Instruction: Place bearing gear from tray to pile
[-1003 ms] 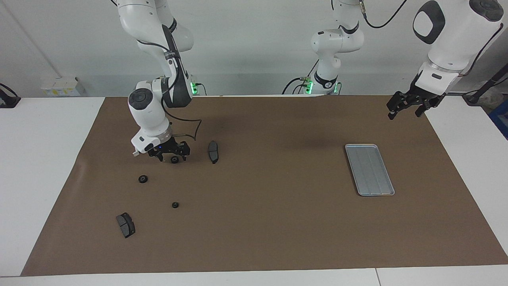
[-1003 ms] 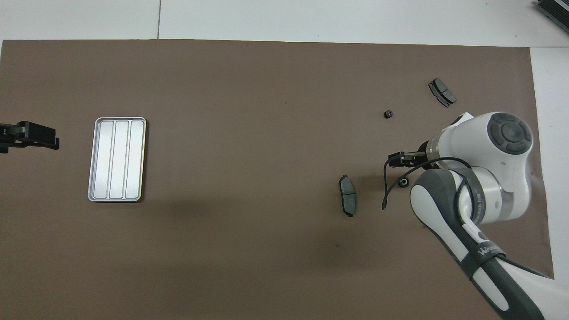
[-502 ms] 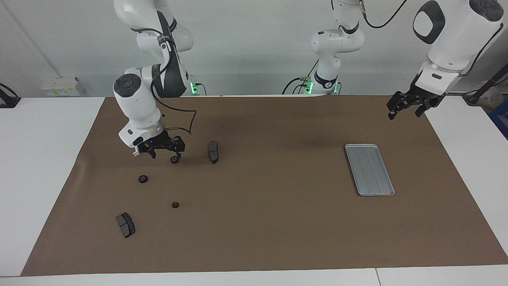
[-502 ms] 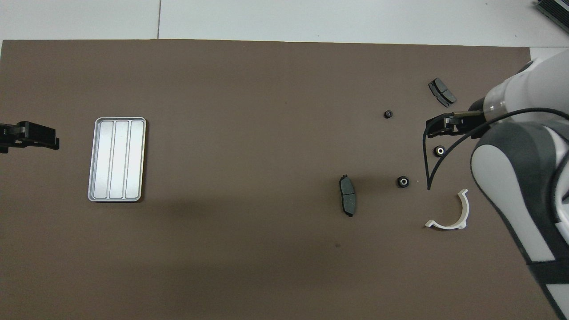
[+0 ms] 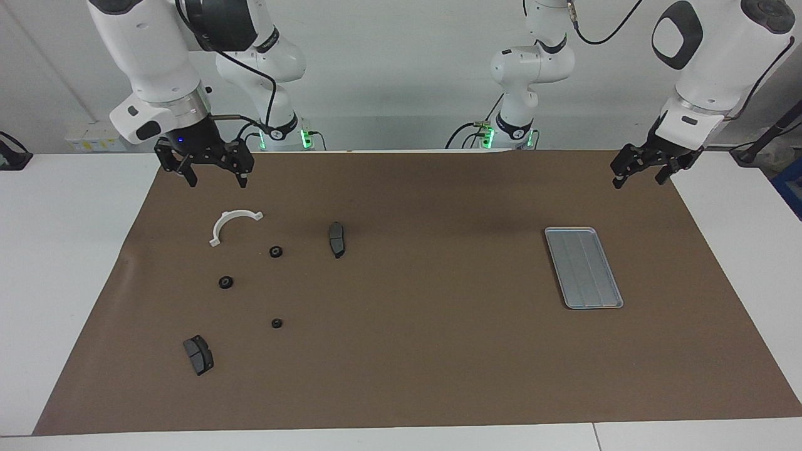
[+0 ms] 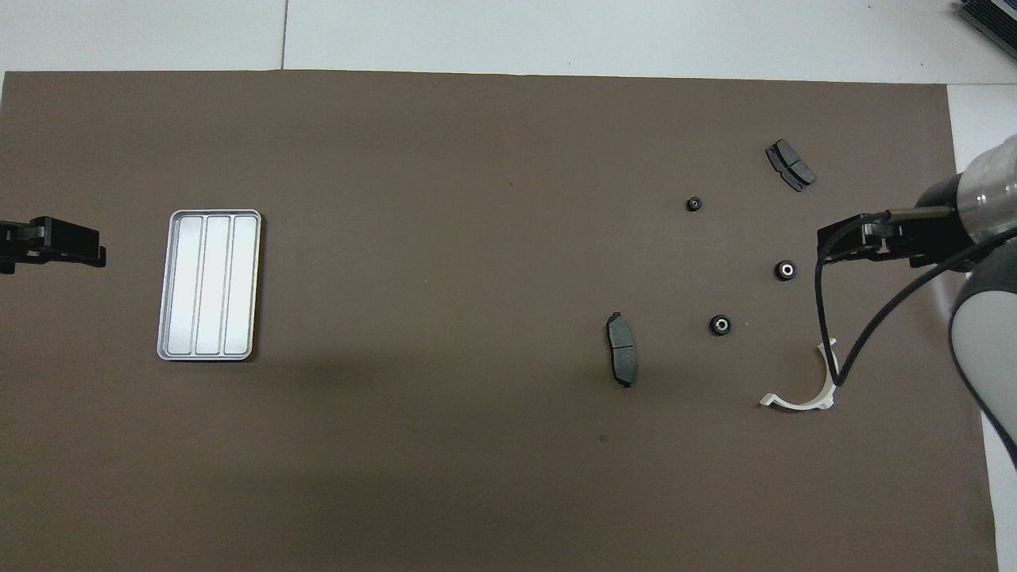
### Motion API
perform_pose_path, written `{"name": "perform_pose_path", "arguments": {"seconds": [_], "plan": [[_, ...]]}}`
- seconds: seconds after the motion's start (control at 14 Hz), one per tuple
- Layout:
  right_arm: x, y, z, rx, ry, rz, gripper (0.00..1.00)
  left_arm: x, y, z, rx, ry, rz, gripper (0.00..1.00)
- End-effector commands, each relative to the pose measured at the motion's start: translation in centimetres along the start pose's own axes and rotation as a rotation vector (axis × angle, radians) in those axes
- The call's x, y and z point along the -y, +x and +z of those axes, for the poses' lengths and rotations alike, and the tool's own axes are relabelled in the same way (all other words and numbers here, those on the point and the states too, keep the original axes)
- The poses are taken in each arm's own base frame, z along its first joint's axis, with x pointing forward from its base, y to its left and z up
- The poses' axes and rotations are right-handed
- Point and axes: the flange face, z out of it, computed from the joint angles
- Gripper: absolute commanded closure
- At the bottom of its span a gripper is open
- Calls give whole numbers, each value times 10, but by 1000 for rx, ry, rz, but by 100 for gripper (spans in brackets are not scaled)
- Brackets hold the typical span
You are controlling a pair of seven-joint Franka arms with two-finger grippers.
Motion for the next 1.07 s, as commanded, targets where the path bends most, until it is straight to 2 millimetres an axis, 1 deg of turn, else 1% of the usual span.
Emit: {"name": "perform_pose_path", "arguments": {"seconds": [0.0,0.36,0.43,0.5,0.79,1.0], "plan": [[0,-10,2,10,-3,6,0,3,-3,-6,-4,18,9,0],[0,-14,10,32,2,9,0,3,-3,-6,-4,18,9,0],[3,-16,10,32,2,6,0,3,-3,-6,-4,18,9,0],[2,-20,15,44,0,3,0,3,-3,-6,-4,18,9,0],[3,-21,16,44,0,1,0,3,-3,-6,-4,18,9,0],[7,-22,16,41,-1,-2,0,3,-3,-6,-4,18,9,0]]}}
